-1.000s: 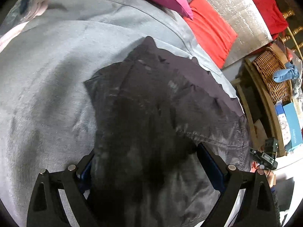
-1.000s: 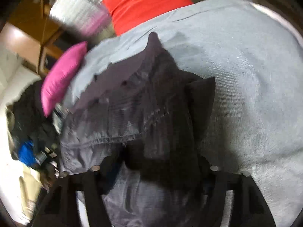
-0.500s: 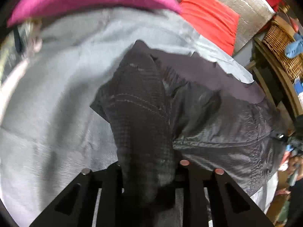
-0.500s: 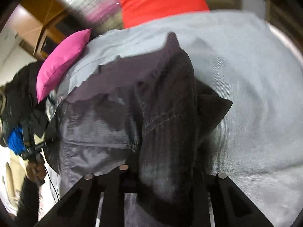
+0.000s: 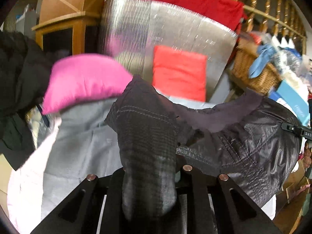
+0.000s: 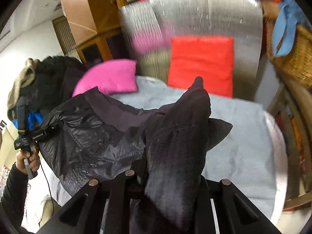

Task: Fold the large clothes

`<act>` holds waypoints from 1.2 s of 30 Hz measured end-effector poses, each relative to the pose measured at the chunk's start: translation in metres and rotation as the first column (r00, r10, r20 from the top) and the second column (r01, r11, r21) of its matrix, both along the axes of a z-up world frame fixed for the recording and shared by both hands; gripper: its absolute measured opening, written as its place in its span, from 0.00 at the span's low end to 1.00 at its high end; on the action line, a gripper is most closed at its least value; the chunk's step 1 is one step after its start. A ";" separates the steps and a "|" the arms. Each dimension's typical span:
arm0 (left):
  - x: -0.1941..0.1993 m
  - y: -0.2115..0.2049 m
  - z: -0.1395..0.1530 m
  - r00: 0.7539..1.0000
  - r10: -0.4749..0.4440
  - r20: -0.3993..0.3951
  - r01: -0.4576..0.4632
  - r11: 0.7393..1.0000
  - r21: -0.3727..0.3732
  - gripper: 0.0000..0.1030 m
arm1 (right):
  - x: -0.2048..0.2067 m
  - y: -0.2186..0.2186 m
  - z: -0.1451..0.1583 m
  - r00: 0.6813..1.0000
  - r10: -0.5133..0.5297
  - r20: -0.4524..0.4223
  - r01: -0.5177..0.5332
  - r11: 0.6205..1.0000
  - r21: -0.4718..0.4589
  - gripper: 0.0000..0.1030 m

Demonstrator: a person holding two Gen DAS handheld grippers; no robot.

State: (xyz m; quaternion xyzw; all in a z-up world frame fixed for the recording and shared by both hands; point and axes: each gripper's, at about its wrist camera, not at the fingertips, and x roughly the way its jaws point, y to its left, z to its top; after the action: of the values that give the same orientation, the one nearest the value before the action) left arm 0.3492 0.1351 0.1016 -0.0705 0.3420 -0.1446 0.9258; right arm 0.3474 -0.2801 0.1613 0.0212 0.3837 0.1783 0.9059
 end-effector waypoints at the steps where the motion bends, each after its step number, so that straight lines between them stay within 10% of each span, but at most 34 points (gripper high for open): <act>1: -0.008 0.000 0.004 1.000 -0.001 0.015 0.002 1.000 -0.004 0.18 | -0.010 -0.004 0.005 1.000 -0.002 0.017 0.002 1.000 0.005 0.18; 8: -0.064 -0.001 -0.024 0.999 -0.015 0.043 0.015 1.000 -0.011 0.18 | -0.083 -0.025 -0.024 0.998 -0.037 0.056 0.034 0.998 0.059 0.18; 16: -0.079 -0.004 -0.166 0.980 0.027 -0.197 -0.028 1.000 0.000 0.19 | -0.100 -0.039 -0.190 0.976 -0.108 -0.187 0.127 0.987 0.096 0.18; 18: -0.079 0.004 -0.207 0.954 0.075 -0.290 -0.074 0.997 0.016 0.42 | -0.106 -0.052 -0.241 0.945 -0.151 -0.291 0.191 0.975 0.115 0.22; 20: -0.082 0.018 -0.217 0.943 0.112 -0.315 -0.122 0.992 -0.015 0.60 | -0.112 -0.067 -0.258 0.932 -0.176 -0.316 0.242 0.953 0.181 0.48; 22: -0.086 0.029 -0.212 0.933 0.151 -0.327 -0.162 0.987 -0.009 0.73 | -0.119 -0.078 -0.261 0.920 -0.214 -0.328 0.283 0.942 0.178 0.74; 30: -0.114 0.037 -0.140 0.952 0.278 -0.128 -0.253 0.951 0.180 0.74 | -0.130 -0.081 -0.179 0.940 -0.316 -0.130 0.323 0.945 0.041 0.73; 36: -0.101 -0.038 -0.141 0.980 0.185 -0.079 -0.160 0.956 0.247 0.76 | -0.098 -0.004 -0.161 0.991 -0.115 -0.065 0.116 0.993 0.012 0.74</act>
State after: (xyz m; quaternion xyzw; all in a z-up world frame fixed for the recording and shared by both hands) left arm 0.2478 0.0972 -0.0392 0.0049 0.3959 -0.0172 0.9181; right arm 0.2493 -0.2838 0.0006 0.0564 0.4092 0.1279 0.9017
